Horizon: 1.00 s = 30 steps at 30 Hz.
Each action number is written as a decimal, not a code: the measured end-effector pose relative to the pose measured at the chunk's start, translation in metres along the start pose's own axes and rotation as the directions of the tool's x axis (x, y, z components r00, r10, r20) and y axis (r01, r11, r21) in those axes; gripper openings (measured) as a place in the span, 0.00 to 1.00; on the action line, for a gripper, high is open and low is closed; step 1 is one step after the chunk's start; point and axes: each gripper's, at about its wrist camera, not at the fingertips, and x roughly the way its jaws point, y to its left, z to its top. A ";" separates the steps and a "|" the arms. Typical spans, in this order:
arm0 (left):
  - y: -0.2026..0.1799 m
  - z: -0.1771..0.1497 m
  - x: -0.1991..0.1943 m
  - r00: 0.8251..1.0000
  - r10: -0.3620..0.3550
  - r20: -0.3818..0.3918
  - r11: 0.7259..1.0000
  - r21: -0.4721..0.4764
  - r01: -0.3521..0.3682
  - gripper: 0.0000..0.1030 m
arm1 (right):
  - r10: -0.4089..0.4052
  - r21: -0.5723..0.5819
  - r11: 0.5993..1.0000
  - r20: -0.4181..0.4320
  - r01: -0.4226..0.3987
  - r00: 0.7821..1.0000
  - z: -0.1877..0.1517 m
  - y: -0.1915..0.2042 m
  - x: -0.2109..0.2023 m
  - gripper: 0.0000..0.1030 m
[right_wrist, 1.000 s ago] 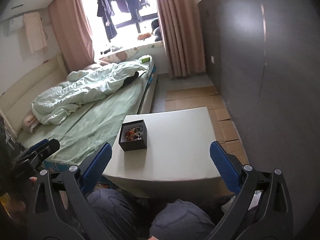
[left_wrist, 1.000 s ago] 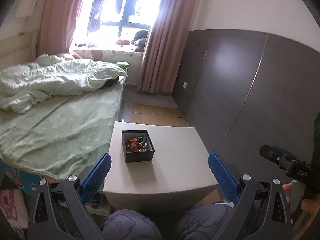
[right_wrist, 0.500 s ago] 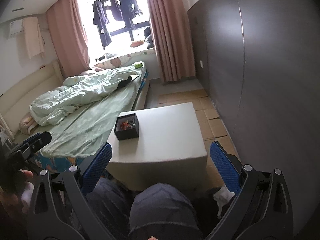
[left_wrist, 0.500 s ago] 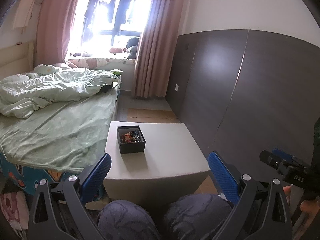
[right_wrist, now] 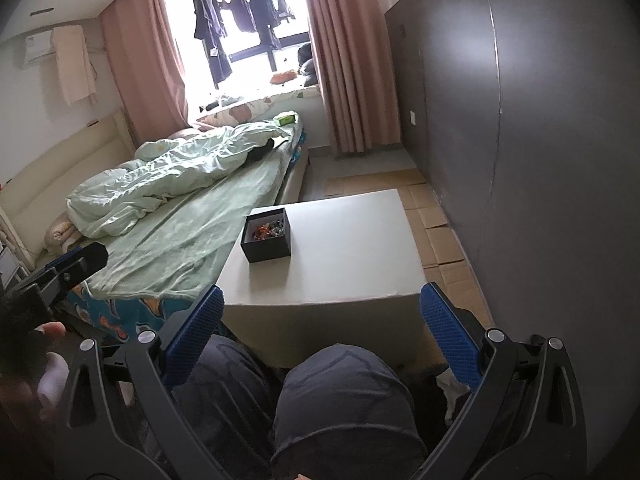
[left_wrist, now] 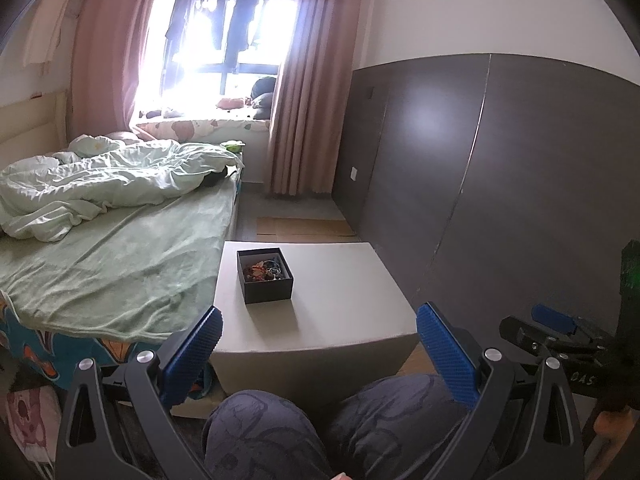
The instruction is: Organize jewelry
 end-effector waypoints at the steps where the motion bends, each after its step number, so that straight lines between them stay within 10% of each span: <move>1: 0.001 0.000 0.000 1.000 0.000 0.000 1.000 -0.003 0.000 0.92 | -0.007 -0.003 1.000 0.001 0.007 1.000 0.000 0.001 0.000 0.95; 30: 0.003 -0.004 0.006 1.000 0.002 -0.021 1.000 0.001 -0.002 0.92 | -0.025 0.017 1.000 0.014 0.024 1.000 0.003 -0.004 -0.001 0.95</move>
